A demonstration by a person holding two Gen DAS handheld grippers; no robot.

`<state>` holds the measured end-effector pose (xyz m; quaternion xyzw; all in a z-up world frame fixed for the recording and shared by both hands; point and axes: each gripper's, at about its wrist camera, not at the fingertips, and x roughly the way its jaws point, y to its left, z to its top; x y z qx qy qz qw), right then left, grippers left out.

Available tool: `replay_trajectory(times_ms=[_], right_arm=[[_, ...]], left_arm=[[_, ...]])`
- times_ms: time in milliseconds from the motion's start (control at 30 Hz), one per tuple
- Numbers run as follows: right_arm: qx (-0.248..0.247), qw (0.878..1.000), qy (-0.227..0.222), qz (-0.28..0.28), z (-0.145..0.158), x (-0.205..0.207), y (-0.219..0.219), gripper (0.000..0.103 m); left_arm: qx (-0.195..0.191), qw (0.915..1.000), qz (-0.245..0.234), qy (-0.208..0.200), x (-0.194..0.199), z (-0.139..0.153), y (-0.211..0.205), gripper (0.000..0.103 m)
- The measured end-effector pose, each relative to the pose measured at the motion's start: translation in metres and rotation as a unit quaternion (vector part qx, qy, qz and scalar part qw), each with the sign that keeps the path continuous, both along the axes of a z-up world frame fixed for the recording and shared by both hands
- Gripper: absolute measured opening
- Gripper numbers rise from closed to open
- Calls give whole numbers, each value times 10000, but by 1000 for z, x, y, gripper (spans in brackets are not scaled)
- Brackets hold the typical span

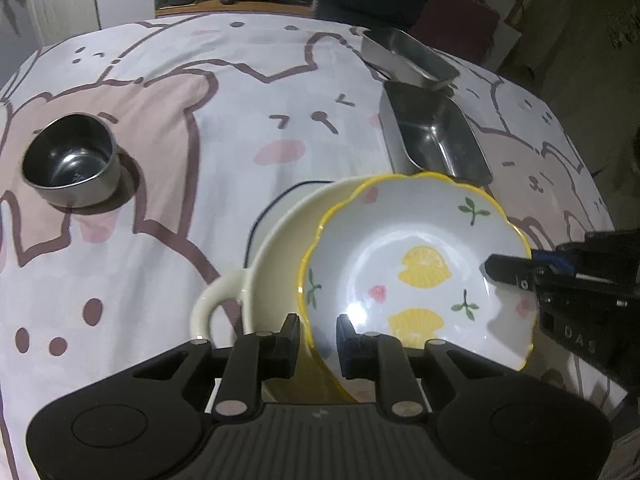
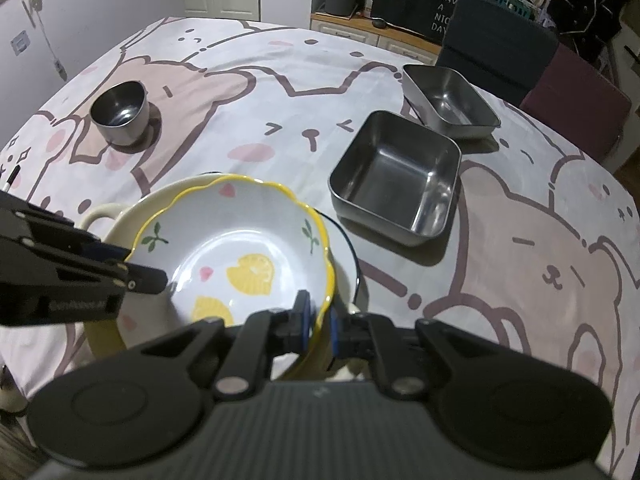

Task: Organize plates and bowls
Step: 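Lower the lemon-print bowl into the cream bowl with both grippers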

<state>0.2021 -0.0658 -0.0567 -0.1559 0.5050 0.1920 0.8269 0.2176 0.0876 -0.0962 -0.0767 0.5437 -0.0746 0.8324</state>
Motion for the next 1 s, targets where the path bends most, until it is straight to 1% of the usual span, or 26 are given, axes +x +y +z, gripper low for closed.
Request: replay_trajectory(times_ms=[200, 433, 533, 767, 967, 1000], right_arm=[[-3, 10000, 16, 76, -1, 0, 3, 11], [83, 9997, 166, 148, -6, 2, 7, 12], [136, 9996, 249, 91, -8, 5, 6, 12], [397, 9970, 638, -176, -17, 16, -1, 12], [542, 9937, 901, -374, -22, 20, -3, 13], [566, 9932, 930, -418, -22, 20, -4, 13]], left_arm=[[-161, 9996, 168, -127, -2, 8, 11, 21], [-177, 9994, 245, -151, -4, 11, 18, 21], [-195, 9993, 244, -181, -5, 12, 19, 21], [-214, 9995, 189, -160, -4, 11, 19, 21], [-102, 9998, 97, -143, -4, 10, 15, 20], [-55, 9998, 80, -152, -4, 10, 14, 18]])
